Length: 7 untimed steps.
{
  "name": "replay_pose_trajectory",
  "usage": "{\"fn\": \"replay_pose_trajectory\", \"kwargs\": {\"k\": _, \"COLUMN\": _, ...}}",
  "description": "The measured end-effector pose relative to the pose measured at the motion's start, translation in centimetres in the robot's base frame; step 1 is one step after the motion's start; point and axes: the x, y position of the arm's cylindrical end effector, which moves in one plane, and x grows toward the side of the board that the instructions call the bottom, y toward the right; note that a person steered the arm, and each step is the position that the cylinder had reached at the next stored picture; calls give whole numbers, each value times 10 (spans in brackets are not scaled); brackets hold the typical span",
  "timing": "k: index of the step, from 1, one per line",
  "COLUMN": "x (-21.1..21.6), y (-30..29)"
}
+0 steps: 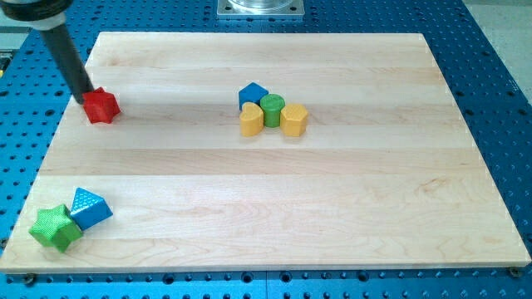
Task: Push the red star into the triangle
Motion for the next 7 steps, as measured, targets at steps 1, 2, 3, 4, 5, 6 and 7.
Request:
{"fn": "replay_pose_trajectory", "kwargs": {"k": 1, "x": 53, "y": 17}}
{"fn": "replay_pose_trajectory", "kwargs": {"k": 2, "x": 71, "y": 18}}
{"fn": "replay_pose_trajectory", "kwargs": {"k": 3, "x": 36, "y": 19}}
{"fn": "replay_pose_trajectory", "kwargs": {"k": 4, "x": 43, "y": 33}}
{"fn": "replay_pose_trajectory", "kwargs": {"k": 5, "x": 43, "y": 48}}
{"fn": "replay_pose_trajectory", "kwargs": {"k": 6, "x": 58, "y": 48}}
{"fn": "replay_pose_trajectory", "kwargs": {"k": 7, "x": 99, "y": 23}}
